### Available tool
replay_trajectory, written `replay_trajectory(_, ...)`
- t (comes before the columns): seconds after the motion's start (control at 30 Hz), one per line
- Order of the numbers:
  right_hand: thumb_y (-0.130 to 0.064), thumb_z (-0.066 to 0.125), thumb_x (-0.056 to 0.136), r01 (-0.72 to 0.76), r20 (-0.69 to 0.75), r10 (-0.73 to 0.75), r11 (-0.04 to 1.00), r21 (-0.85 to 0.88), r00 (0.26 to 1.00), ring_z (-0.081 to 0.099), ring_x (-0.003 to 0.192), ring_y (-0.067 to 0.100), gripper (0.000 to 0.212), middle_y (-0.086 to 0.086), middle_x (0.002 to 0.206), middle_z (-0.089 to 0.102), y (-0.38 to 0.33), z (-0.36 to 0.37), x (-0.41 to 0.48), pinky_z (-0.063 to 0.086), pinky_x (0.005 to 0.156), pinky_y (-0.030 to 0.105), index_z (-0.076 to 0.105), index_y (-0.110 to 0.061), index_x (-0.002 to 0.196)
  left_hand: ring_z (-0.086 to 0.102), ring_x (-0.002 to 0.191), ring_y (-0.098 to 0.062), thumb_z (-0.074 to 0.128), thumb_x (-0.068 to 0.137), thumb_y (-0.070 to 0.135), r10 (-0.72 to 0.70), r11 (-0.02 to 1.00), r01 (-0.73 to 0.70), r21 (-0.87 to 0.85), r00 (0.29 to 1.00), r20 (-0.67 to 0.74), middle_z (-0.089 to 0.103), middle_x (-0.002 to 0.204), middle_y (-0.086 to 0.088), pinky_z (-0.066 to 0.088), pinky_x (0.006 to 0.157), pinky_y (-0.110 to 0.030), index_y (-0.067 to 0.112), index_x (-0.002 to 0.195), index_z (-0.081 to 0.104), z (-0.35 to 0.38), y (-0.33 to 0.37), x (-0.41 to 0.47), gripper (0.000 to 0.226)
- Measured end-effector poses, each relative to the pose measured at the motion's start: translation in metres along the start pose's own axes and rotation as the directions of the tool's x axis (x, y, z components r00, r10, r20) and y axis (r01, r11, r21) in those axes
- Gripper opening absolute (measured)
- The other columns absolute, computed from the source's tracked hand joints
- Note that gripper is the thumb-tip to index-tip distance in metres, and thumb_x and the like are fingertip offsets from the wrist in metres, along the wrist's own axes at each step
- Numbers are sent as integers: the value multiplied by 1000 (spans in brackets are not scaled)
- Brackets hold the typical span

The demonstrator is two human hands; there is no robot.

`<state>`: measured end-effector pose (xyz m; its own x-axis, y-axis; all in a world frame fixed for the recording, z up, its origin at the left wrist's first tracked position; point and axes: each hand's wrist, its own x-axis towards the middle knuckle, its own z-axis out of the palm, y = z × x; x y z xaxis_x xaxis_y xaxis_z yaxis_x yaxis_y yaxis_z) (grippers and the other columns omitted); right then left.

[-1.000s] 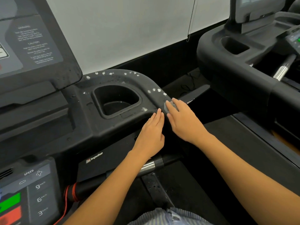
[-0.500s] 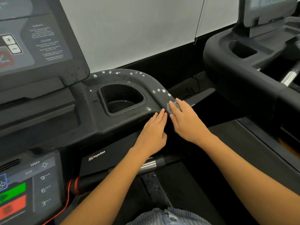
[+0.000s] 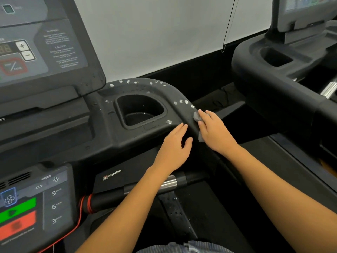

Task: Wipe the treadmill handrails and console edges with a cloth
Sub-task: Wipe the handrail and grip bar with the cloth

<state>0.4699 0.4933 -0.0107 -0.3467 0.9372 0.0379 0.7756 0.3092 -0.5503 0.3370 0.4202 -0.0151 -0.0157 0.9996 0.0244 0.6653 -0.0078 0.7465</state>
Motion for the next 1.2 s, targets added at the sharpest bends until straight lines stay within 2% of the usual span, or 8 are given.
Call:
replay_trajectory(0.13,-24,34,102,-33,-88,80,897,441,993,34,133,7,46,-3,147,37,-26,-6,-6,23,103,15,29,-17,146,37,122,3,41,96,35,-91,942,82,-325,996,-12,38,141,11,32,91,-3,21,143,31,-7,15,-5,50)
replay_trajectory(0.23,-40,30,100,-45,25,39,663,748,999,45,126,5,46,-4,141,46,-49,-1,-16,38,104,24,35,-26,144,36,128,1,36,93,47,-67,780,105,-617,994,85,38,140,16,30,104,-15,29,143,27,-14,25,-5,55)
replay_trajectory(0.43,-73,10,83,-142,230,-130,477,867,964,23,139,0,79,-10,153,28,-61,13,-18,13,119,32,23,-29,148,41,127,-3,50,92,34,-145,647,64,-760,989,-41,40,144,9,37,106,-25,34,143,27,-26,12,2,56)
replay_trajectory(0.53,-70,7,82,-164,271,-99,586,793,957,19,132,-11,80,-15,154,22,-59,4,-10,8,114,19,15,-29,150,34,124,2,50,94,20,-131,851,-37,-524,951,-280,31,146,7,39,82,1,22,142,31,-35,-1,7,52)
replay_trajectory(0.67,-63,15,93,-187,114,150,691,698,982,28,135,6,63,-12,146,36,-43,-1,8,19,108,25,32,-30,143,21,132,0,51,94,17,60,997,-71,-28,955,-291,18,153,-3,20,102,-1,12,143,28,-37,-35,24,55)
replay_trajectory(0.77,-66,16,88,-131,-56,173,888,440,983,35,127,18,67,-5,121,45,-25,5,20,22,108,37,47,-14,117,23,139,-27,53,93,16,220,909,-168,382,971,-97,28,149,-15,16,114,-29,4,142,30,-27,-47,38,55)
replay_trajectory(0.87,-53,23,96,-93,-77,111,974,208,991,9,145,26,62,5,149,33,-12,21,24,7,117,41,32,-12,143,35,132,-36,57,89,24,297,791,-222,570,954,-41,42,140,-18,29,109,-45,2,137,39,-23,-44,52,56)
replay_trajectory(1.2,-51,19,96,-66,-110,79,991,114,991,8,145,26,62,6,152,31,-12,26,19,6,117,38,31,-14,145,60,107,-31,71,78,19,385,698,-210,684,916,-111,64,111,-15,47,93,-42,4,113,62,-23,-59,29,40)
